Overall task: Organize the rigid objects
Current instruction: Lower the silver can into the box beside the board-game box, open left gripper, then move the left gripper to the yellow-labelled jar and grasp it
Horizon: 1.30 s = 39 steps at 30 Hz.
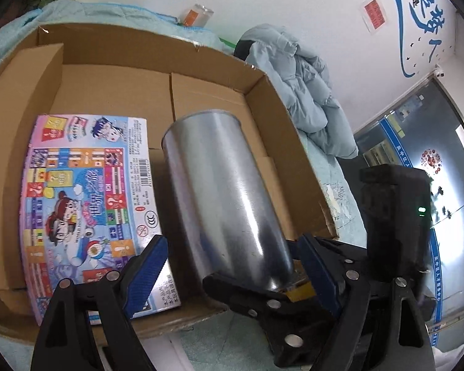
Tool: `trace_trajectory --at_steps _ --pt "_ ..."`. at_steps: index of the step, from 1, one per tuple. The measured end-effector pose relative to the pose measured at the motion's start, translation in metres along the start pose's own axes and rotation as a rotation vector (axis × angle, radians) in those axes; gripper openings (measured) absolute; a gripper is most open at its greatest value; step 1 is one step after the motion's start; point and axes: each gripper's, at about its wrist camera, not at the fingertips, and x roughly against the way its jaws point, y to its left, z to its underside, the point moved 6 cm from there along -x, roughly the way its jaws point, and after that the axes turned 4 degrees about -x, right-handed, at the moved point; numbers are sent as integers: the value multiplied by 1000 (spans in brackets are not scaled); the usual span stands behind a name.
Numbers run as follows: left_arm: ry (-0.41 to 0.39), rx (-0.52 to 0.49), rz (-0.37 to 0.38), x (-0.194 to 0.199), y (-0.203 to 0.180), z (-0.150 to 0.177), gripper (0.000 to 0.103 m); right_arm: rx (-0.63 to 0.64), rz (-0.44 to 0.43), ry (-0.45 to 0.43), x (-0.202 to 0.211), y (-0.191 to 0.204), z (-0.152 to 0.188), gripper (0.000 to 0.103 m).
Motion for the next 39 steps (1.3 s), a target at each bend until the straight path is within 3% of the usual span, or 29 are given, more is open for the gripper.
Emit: trace_trajectory --at_steps 5,12,15,18,20,21,23,25,30,33,36,39 --pt "-61 -14 -23 39 -6 13 84 48 16 29 -8 14 1 90" --pt "-146 -23 -61 88 -13 37 85 65 21 -4 11 21 2 97" --pt "-207 -38 -113 110 -16 45 87 53 22 -37 20 20 2 97" --pt "-276 -78 -217 134 -24 55 94 79 52 -152 45 25 8 77" --pt "-361 -117 -319 157 -32 63 103 108 86 -252 69 30 18 76" --pt "-396 -145 -354 165 -36 66 103 132 114 -320 85 34 26 77" --pt "-451 -172 -425 180 -41 78 103 170 177 -412 108 36 42 91" --pt "-462 -166 -450 186 -43 89 103 187 245 -474 124 30 64 102" --pt "-438 -138 -416 182 -54 123 103 57 190 -335 111 -5 105 102" --pt "-390 -158 -424 167 -67 147 103 4 144 -305 104 -14 119 102" --pt "-355 -183 -405 157 -83 170 103 4 151 -272 86 -19 121 102" --pt "-341 -188 -397 158 -91 190 103 25 186 -236 65 -21 116 94"
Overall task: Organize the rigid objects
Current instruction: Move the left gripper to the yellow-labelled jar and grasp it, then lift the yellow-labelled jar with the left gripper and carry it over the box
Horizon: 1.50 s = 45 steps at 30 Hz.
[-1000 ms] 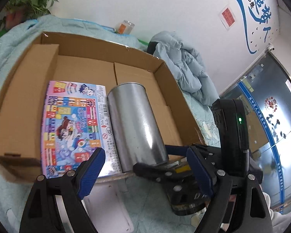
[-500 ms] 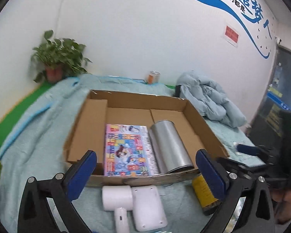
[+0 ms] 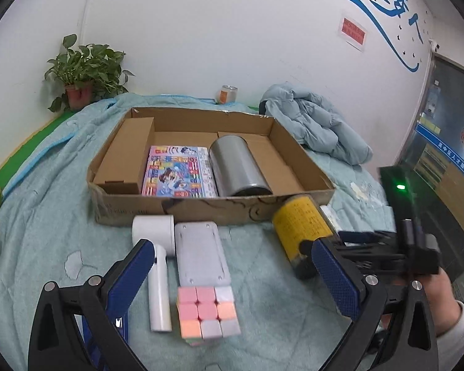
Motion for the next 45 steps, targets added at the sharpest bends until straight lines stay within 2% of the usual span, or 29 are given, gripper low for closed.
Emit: trace_trajectory --at_steps 2,7,10,13,16,18,22,24,26,28,30,33,35,40,45 --pt "16 4 9 6 -2 10 103 39 69 -12 -5 0 2 82" --pt "39 7 68 16 -11 29 102 50 47 -11 12 5 27 82" --pt "100 6 189 10 -27 44 102 53 1 9 32 8 60 82" --pt "183 38 330 -2 -44 64 102 83 15 5 51 18 92 83" --pt "262 91 473 -17 -60 82 102 123 -92 -3 68 36 112 87" --pt "303 116 538 -24 -67 89 101 94 -178 6 79 36 118 87" --pt "337 156 652 -33 -75 89 101 8 -202 6 86 17 118 88" --pt "356 183 694 -40 -78 85 96 -47 -242 31 79 8 114 87" --pt "382 215 707 -52 -77 81 93 -97 -292 69 68 5 113 87" --pt "408 244 700 -64 -74 82 86 -120 -298 94 59 4 114 85" --pt "424 242 679 -71 -71 82 82 -145 -343 124 49 7 114 85" --pt "447 225 651 -77 -67 86 74 -126 -354 153 41 13 113 88" --pt "459 217 634 -79 -63 89 73 -106 -337 158 39 18 112 90" --pt "469 256 651 -79 -53 93 73 -30 -272 160 33 32 110 92" --pt "465 240 652 -71 -49 96 73 42 -207 142 34 48 112 92"
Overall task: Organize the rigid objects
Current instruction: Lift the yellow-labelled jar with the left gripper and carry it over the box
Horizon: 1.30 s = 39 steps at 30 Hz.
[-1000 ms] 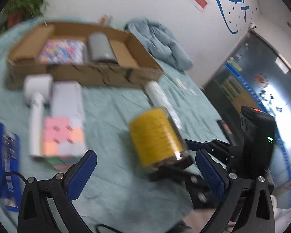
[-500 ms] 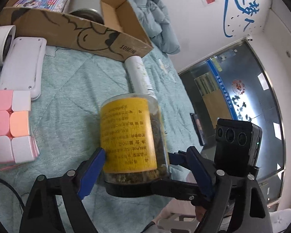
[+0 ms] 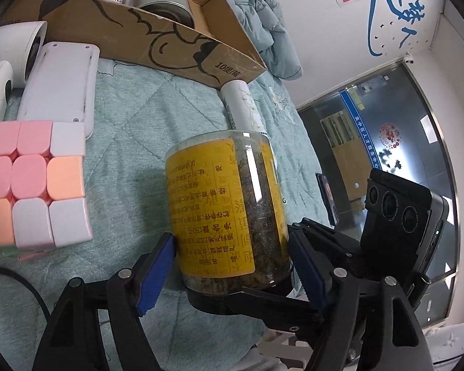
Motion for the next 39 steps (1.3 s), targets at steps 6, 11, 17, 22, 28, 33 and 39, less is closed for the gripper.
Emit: trace_trajectory --at_steps 6,11,17,22,28,33,39 --pt "-27 -50 -14 6 -13 2 72 26 31 -29 3 2 -2 91" --pt "-78 -112 -26 22 -33 -9 72 79 87 -114 26 5 -15 87" --pt "-153 -194 -71 49 -56 -38 71 130 108 -208 46 15 -46 86" --pt "-206 -231 -82 68 -67 -62 72 160 130 -268 55 22 -75 86" --pt "-254 -256 -104 83 -79 -108 72 188 123 -324 65 22 -112 86" --pt "-268 -287 -139 92 -83 -154 72 183 110 -342 66 18 -151 86" --pt "-257 -287 -144 85 -79 -218 72 195 120 -335 63 6 -198 86"
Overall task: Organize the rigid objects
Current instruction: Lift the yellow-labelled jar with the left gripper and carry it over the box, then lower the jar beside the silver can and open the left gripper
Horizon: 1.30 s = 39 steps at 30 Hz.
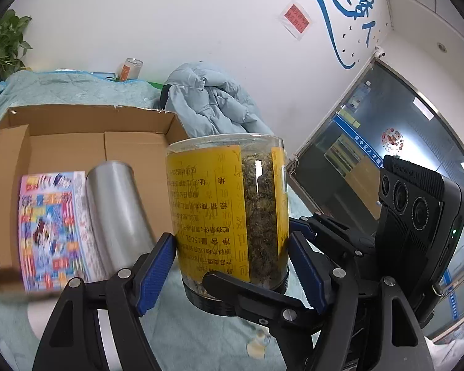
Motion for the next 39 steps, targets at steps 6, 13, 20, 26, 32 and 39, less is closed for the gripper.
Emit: trace_trajectory --at_steps 6,13,20,26,32,39 --pt "62 46 -13 -42 25 -23 72 -31 -18 86 -36 -28 -17 86" --pt "173 138 -28 -105 63 -9 70 -88 -47 241 -86 -59 1 86" --pt "224 167 -56 -130 71 -3 63 -165 -74 333 -109 -80 18 86" --pt "201 166 -72 -119 69 4 63 -196 10 390 -132 -86 31 88" --pt "37 132 -159 -55 64 11 71 -137 85 227 -78 -73 22 88" --pt "-142 95 -287 34 41 50 92 -277 -4 64 22 -30 40 89"
